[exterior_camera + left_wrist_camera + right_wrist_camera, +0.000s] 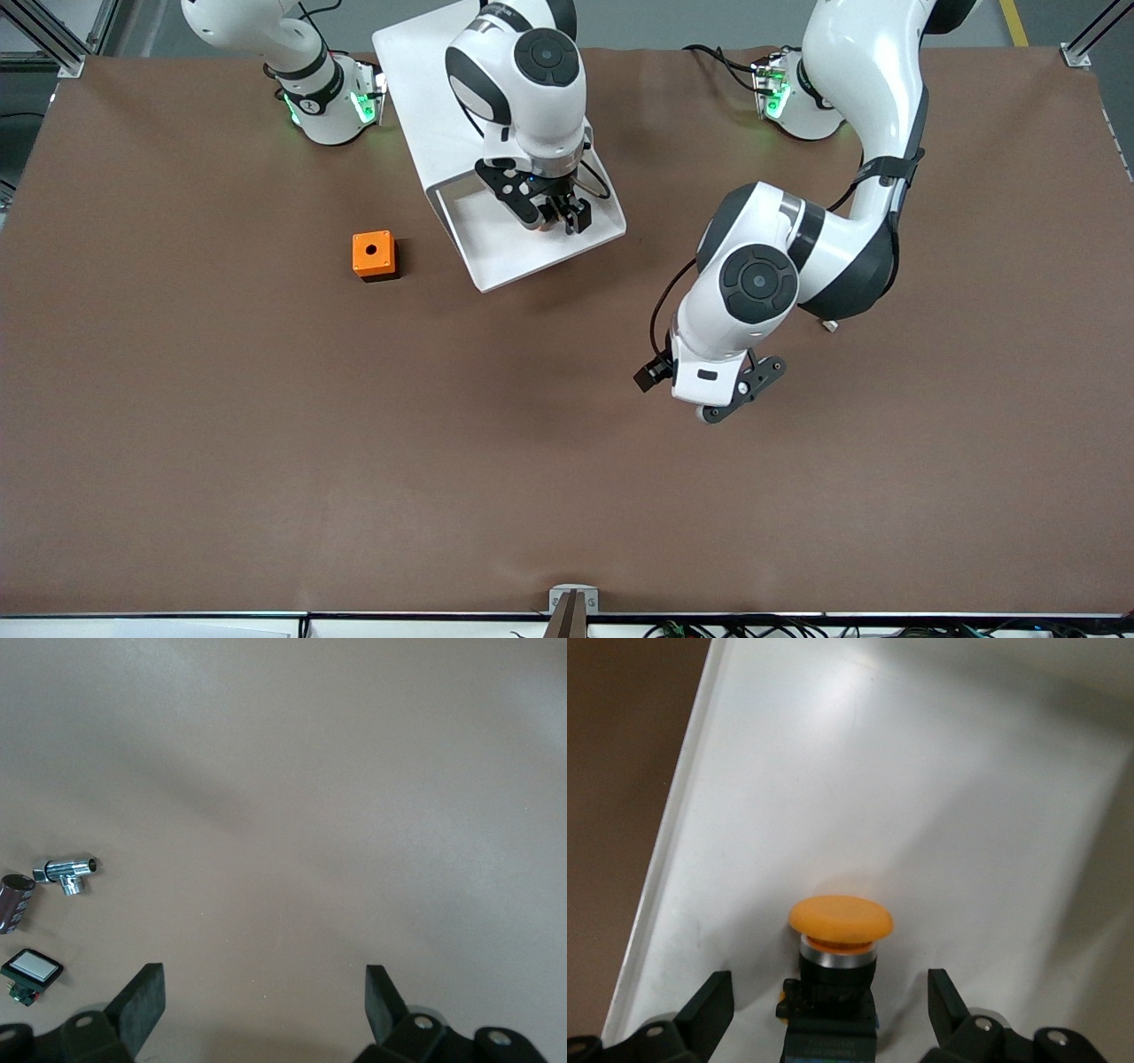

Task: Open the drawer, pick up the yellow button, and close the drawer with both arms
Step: 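Lower the right gripper into the drawer over the yellow button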

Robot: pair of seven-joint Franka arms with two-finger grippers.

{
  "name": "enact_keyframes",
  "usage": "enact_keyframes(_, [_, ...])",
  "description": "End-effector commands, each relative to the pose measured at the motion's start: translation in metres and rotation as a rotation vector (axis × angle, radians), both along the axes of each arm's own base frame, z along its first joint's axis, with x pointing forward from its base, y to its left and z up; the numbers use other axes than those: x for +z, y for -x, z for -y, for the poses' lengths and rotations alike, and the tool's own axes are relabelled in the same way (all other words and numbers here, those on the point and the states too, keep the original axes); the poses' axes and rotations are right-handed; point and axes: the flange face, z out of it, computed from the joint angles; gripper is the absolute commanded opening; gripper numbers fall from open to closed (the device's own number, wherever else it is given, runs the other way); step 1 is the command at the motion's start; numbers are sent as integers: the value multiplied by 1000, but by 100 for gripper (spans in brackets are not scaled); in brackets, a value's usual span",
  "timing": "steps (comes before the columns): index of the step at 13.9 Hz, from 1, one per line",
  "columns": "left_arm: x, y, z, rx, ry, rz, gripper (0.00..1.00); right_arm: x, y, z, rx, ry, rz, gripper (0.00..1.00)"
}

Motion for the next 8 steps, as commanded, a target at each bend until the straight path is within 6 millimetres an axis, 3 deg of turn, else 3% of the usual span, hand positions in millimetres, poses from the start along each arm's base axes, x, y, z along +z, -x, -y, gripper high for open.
enact_keyframes(1, [6, 5, -2, -23, -18, 16, 99, 3, 0, -6, -10, 5, 18, 97])
enact_keyframes(5, [6, 6, -1, -25, -19, 14, 99, 2, 0, -6, -11, 7, 16, 94])
enact_keyframes(8, [5, 6, -1, -25, -20, 13, 99, 3, 1, -8, -8, 6, 16, 86])
